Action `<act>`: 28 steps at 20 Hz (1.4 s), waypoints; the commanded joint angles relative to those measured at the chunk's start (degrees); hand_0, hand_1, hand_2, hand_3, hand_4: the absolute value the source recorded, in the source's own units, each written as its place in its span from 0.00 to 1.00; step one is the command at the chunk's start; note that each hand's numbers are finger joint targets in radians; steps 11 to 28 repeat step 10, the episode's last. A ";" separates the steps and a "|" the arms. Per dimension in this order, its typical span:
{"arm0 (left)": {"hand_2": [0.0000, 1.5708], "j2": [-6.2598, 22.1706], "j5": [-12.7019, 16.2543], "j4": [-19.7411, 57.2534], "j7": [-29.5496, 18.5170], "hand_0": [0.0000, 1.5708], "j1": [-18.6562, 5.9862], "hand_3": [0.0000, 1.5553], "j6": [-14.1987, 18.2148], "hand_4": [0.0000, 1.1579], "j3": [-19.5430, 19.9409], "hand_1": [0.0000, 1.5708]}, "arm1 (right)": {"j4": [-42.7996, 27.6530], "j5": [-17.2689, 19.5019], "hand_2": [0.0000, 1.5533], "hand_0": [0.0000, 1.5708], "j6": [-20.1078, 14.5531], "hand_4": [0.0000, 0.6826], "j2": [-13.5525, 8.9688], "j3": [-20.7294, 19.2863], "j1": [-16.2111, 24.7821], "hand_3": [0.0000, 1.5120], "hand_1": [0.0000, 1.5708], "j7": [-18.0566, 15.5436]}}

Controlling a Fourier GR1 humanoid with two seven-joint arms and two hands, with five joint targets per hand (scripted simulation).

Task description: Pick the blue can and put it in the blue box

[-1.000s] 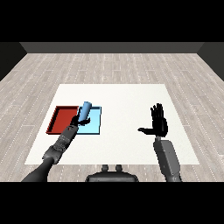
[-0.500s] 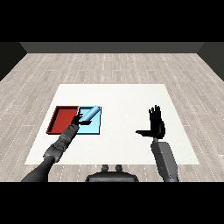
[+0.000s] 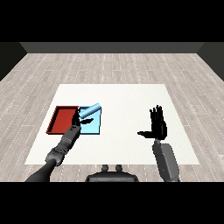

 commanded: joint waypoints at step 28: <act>0.00 -2.20 6.12 -34.44 -26.06 0.00 14.60 0.00 -16.12 0.00 -0.12 0.00 | -0.29 3.55 0.00 0.00 -2.05 0.00 0.07 2.09 -0.17 0.00 0.00 1.91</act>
